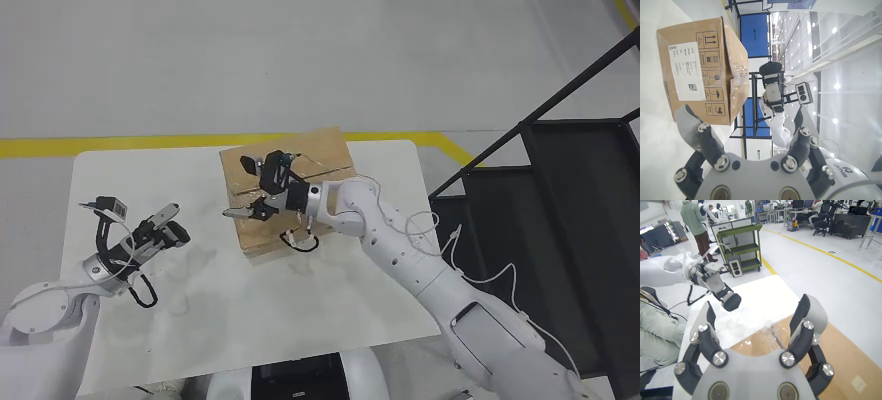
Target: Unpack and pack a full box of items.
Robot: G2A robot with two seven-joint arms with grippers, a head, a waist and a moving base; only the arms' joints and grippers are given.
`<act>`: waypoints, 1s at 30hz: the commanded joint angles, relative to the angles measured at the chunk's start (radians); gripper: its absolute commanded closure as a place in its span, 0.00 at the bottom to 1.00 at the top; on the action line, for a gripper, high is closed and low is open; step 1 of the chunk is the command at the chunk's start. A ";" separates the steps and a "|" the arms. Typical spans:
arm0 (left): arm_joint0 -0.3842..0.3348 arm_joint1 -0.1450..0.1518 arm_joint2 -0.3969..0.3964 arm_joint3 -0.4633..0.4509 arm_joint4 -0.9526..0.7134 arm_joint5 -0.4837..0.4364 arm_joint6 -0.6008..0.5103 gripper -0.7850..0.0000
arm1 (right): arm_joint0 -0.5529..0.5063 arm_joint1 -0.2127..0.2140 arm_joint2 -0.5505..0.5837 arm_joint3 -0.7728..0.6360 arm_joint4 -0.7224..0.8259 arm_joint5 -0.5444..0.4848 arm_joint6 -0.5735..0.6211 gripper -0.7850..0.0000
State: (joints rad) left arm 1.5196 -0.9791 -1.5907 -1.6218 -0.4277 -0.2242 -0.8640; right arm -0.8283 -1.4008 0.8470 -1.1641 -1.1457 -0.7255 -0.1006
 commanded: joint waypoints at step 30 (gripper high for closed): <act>-0.013 -0.002 0.017 -0.028 0.016 0.010 -0.006 0.00 | -0.035 0.006 0.043 0.105 0.488 -0.075 0.383 0.00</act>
State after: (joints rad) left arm 1.5052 -0.9816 -1.5732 -1.6506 -0.4125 -0.2131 -0.8680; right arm -0.8646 -1.3938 0.8913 -1.0668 -0.6677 -0.8183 0.2710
